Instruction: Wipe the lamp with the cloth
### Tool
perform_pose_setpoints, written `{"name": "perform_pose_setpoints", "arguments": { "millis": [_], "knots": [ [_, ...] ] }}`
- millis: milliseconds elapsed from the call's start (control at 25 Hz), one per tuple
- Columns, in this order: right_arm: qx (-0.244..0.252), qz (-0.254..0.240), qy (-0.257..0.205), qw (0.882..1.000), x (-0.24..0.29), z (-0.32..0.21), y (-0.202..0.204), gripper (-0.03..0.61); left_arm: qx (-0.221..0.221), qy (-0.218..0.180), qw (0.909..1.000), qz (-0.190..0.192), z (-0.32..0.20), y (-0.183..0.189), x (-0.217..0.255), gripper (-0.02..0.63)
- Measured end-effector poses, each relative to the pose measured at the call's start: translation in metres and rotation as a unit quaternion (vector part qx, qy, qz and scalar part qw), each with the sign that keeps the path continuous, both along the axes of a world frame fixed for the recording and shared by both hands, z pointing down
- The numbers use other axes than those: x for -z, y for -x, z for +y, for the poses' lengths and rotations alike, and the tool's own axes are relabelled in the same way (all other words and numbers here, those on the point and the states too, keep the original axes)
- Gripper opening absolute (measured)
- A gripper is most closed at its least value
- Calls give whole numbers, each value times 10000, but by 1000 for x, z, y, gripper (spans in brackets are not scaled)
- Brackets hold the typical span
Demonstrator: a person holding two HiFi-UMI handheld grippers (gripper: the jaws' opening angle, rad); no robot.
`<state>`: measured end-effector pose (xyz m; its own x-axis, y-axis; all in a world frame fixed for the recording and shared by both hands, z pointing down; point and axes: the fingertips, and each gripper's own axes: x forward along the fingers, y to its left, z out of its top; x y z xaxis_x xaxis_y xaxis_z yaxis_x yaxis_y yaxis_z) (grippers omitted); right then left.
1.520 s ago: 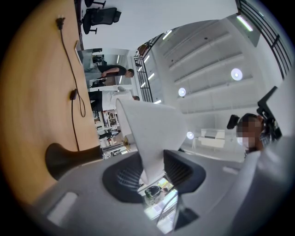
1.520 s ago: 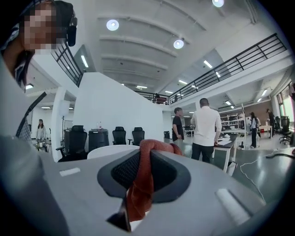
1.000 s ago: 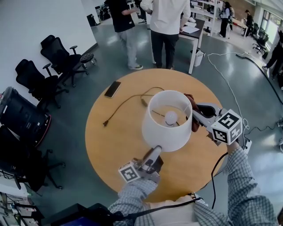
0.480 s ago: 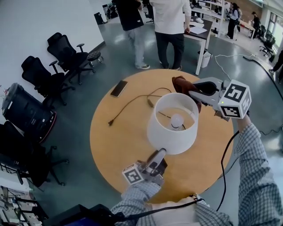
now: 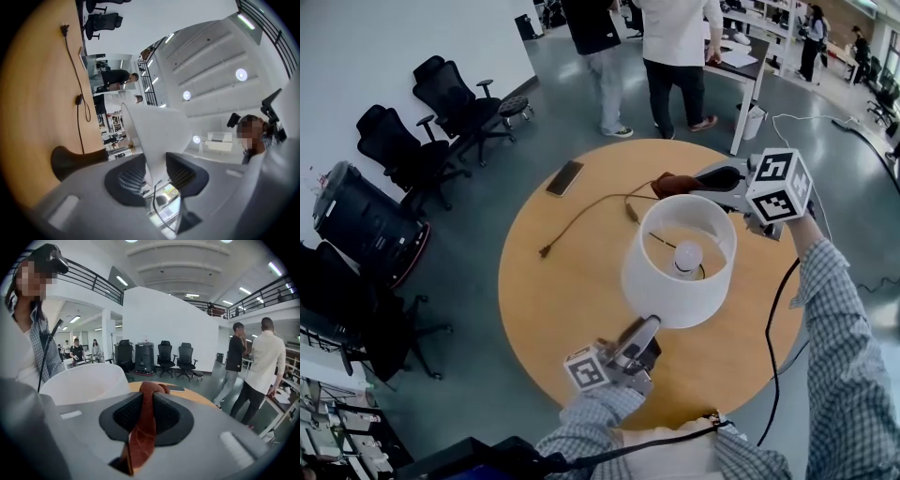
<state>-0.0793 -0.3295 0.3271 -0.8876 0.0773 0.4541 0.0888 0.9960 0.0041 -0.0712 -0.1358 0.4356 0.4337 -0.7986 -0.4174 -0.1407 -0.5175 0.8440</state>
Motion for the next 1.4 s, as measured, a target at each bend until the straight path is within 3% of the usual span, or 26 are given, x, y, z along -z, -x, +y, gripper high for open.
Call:
{"name": "perform_pose_setpoints", "arguments": {
  "millis": [160, 280, 440, 680, 1000, 1400],
  "knots": [
    [145, 308, 417, 9986, -27, -5, 7, 63, -25, 22, 10000, 45, 0, -1, -3, 133],
    [270, 382, 485, 9977, -34, -6, 10, 63, -12, 32, 10000, 31, 0, -3, -5, 129],
    [545, 345, 318, 9974, -17, -3, 16, 63, 6, 25, 10000, 79, -1, -2, -7, 126],
    [1347, 496, -206, 9894, 35, 19, 30, 63, 1, -3, 9999, 142, 0, -4, -6, 123],
    [2317, 1305, -622, 9620, 48, 52, 63, 64, 10, 18, 9998, 176, -1, -2, -7, 123],
    [2981, 3003, -611, 9040, -18, 70, 86, 64, -12, -48, 9998, 172, -3, -6, -6, 123]
  ]
}}
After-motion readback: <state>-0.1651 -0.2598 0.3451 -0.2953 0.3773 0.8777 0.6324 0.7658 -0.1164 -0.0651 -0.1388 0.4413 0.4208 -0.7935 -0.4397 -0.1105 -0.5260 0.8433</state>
